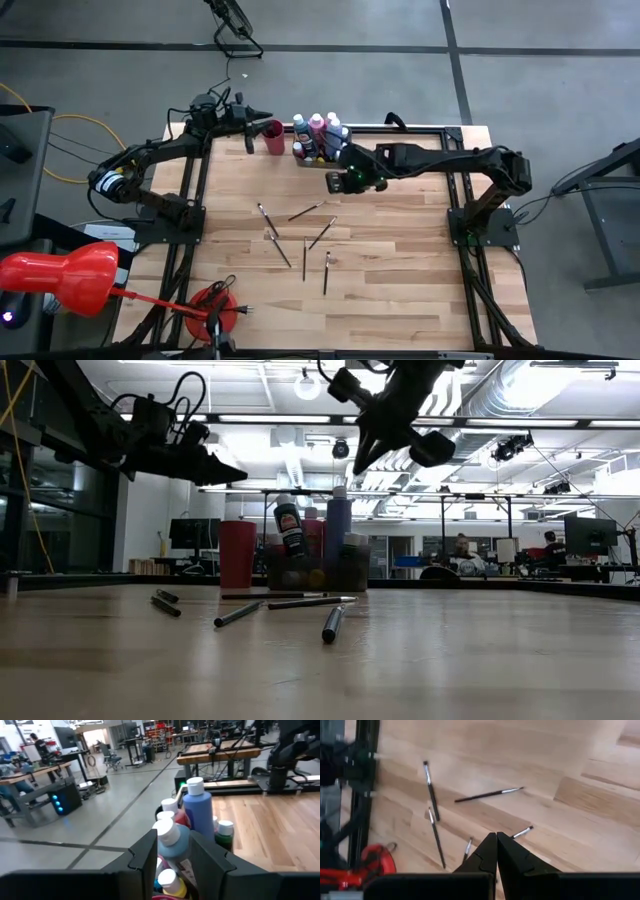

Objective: Pick & Place Paint Supplies
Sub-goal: Put the black paint brush into the pink cup

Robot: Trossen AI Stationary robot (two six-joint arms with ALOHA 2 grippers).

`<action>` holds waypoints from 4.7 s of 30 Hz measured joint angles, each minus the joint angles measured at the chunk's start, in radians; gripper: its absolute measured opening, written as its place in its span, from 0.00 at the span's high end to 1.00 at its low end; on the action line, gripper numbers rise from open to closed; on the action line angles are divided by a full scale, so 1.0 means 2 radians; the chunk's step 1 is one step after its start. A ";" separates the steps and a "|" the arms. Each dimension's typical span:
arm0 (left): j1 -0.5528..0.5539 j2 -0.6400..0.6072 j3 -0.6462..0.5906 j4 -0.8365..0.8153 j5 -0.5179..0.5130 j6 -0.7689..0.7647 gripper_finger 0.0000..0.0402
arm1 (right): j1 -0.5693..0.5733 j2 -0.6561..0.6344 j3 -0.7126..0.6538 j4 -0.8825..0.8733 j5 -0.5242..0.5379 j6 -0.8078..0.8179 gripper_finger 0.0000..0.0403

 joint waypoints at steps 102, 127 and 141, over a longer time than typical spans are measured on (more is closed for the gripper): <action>0.000 0.000 0.000 -0.027 0.053 -0.012 0.73 | 0.037 0.215 0.000 0.013 0.026 0.303 0.99; -0.061 0.000 0.002 -0.003 0.127 -0.208 0.73 | 0.033 0.058 -0.001 0.122 0.220 -0.072 0.99; -0.170 0.000 0.086 -0.011 0.089 -0.328 0.41 | 0.012 -0.016 0.000 0.321 0.223 -0.376 0.99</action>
